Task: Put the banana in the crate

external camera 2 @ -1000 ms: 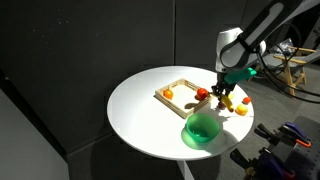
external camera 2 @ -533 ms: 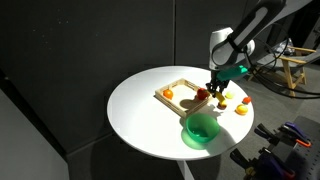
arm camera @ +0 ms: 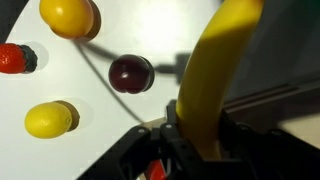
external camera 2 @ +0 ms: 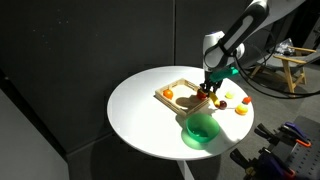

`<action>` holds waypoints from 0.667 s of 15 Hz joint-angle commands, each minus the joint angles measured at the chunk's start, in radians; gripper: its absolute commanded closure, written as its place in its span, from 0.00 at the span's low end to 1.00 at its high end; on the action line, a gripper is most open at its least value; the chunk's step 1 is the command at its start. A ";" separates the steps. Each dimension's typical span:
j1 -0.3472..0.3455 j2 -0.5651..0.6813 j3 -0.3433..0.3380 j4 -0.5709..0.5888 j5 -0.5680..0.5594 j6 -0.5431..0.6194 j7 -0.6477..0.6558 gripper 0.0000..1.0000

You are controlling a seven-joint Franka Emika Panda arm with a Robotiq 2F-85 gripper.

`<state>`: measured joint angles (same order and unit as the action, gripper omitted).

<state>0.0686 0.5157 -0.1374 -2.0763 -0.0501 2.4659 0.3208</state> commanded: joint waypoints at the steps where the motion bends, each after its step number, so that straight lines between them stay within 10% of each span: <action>1: -0.009 0.031 0.009 0.063 0.014 -0.036 0.017 0.84; 9: -0.008 0.035 0.007 0.084 0.017 -0.038 0.021 0.84; 10: -0.004 0.032 0.004 0.058 0.000 -0.004 0.009 0.59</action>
<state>0.0686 0.5475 -0.1371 -2.0211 -0.0471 2.4646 0.3289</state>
